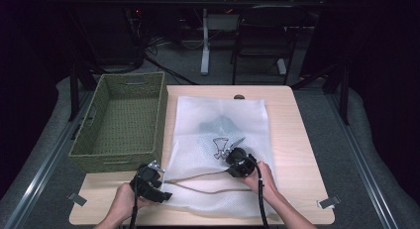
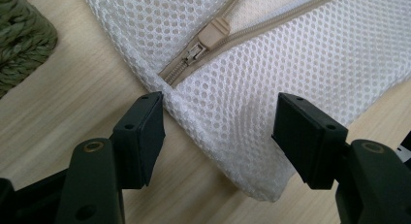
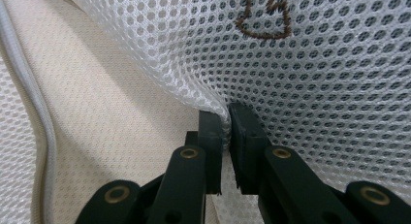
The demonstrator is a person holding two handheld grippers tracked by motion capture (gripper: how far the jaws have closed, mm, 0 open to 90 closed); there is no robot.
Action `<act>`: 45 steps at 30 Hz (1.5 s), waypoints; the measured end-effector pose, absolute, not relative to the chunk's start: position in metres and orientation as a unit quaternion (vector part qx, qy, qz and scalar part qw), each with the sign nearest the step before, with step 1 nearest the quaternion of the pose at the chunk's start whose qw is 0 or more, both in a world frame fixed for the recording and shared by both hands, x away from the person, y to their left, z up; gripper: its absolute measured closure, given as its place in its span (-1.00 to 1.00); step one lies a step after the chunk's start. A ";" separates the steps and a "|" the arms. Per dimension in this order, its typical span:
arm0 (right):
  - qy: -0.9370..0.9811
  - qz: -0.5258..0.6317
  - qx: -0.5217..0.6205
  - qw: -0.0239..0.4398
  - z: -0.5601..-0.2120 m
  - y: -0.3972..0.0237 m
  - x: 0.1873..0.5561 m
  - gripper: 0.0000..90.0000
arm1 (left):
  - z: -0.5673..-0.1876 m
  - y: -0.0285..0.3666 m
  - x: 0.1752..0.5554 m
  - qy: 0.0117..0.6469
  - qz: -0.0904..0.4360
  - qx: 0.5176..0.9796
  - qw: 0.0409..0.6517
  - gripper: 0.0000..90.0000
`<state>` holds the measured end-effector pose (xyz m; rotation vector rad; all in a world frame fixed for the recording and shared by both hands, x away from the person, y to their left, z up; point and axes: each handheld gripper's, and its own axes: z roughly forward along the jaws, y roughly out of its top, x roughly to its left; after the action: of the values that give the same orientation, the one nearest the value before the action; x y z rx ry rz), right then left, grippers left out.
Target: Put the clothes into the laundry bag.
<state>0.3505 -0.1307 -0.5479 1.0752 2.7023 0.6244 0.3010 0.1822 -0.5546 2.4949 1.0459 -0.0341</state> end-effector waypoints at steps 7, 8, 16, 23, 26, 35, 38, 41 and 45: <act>0.910 0.204 0.351 0.085 -0.550 -0.133 0.353 0.85 | -0.555 0.178 0.300 0.371 0.006 0.903 0.217 -0.13; 0.911 0.204 0.350 0.084 -0.550 -0.133 0.353 0.83 | -0.555 0.177 0.299 0.369 0.012 0.904 0.216 -0.12; 0.921 0.202 0.322 0.083 -0.541 -0.134 0.346 0.56 | -0.557 0.175 0.294 0.370 0.039 0.903 0.215 -0.03; 0.913 0.271 0.298 0.073 -0.517 -0.129 0.329 0.06 | -0.557 0.174 0.291 0.367 0.057 0.902 0.219 0.15; 0.914 0.285 0.282 0.065 -0.517 -0.124 0.326 0.01 | -0.557 0.175 0.293 0.372 0.057 0.898 0.225 0.31; 0.909 0.327 0.256 0.027 -0.519 -0.107 0.323 0.00 | -0.559 0.176 0.296 0.371 0.052 0.895 0.242 0.74; 0.910 0.330 0.250 0.006 -0.519 -0.100 0.322 -0.08 | -0.559 0.176 0.296 0.371 0.052 0.894 0.248 0.81; 0.909 0.338 0.244 -0.004 -0.518 -0.094 0.321 -0.07 | -0.558 0.177 0.295 0.371 0.051 0.892 0.253 0.83; 0.904 0.358 0.233 0.014 -0.510 -0.083 0.319 0.12 | -0.554 0.176 0.292 0.363 0.064 0.892 0.260 0.83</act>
<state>0.3190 -0.0832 -0.5105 0.7241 2.8159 1.1150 0.2920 0.1761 -0.5540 2.4176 0.9841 0.1732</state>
